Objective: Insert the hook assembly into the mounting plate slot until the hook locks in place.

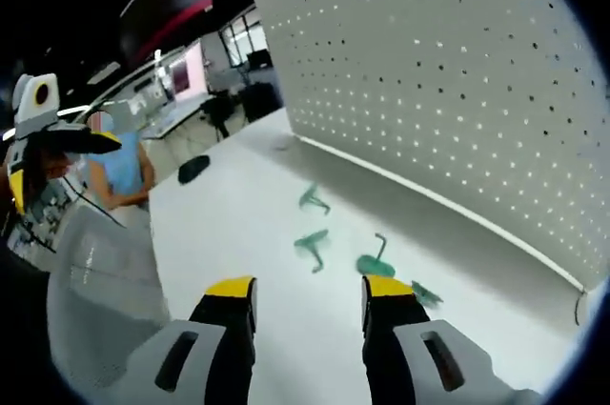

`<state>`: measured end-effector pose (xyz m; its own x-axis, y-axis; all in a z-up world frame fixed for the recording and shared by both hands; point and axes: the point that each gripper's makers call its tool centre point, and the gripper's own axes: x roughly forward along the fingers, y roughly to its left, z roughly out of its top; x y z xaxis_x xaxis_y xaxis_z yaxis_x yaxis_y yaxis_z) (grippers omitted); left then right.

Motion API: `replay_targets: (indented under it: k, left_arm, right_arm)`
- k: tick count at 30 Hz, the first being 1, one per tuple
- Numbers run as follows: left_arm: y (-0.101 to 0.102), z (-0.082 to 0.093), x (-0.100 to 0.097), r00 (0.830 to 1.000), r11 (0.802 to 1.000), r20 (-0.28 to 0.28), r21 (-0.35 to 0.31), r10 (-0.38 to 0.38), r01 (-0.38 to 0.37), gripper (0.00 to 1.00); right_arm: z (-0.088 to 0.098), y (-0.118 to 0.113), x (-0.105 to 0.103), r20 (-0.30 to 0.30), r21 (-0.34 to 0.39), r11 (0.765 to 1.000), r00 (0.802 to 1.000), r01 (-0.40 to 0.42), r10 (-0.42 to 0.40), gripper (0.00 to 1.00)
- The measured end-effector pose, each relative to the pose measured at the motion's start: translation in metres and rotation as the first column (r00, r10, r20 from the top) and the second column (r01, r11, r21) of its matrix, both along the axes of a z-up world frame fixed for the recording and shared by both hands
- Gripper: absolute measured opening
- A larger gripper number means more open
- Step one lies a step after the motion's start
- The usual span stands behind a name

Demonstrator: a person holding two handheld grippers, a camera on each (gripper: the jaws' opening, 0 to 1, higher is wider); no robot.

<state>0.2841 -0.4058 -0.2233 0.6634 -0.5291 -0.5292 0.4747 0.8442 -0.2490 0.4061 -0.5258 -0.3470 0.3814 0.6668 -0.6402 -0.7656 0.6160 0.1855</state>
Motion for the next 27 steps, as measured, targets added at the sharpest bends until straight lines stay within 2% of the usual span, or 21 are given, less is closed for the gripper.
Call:
replay_targets:
  k: [4, 8, 21, 27]
  left_arm:
    - [0.004, 0.000, 0.000, 1.000, 1.000, -0.003, 0.003, 0.008, -0.008, 0.92]
    - [0.006, -0.005, 0.001, 1.000, 1.000, -0.016, 0.001, 0.015, -0.015, 0.92]
    - [0.015, -0.012, 0.003, 0.998, 0.999, -0.038, 0.007, 0.045, -0.045, 0.91]
    - [0.023, -0.014, 0.004, 0.996, 0.997, -0.045, 0.001, 0.076, -0.076, 0.92]
  right_arm:
    - [-0.010, 0.004, 0.011, -0.030, 0.005, 1.000, 1.000, 0.002, -0.002, 0.43]
    - [-0.024, 0.003, 0.023, -0.044, -0.027, 1.000, 0.999, 0.005, -0.006, 0.43]
    - [-0.041, 0.002, 0.049, -0.090, -0.058, 0.998, 0.996, -0.003, -0.002, 0.43]
    - [-0.049, 0.004, 0.061, -0.090, -0.083, 0.996, 0.996, -0.021, 0.014, 0.42]
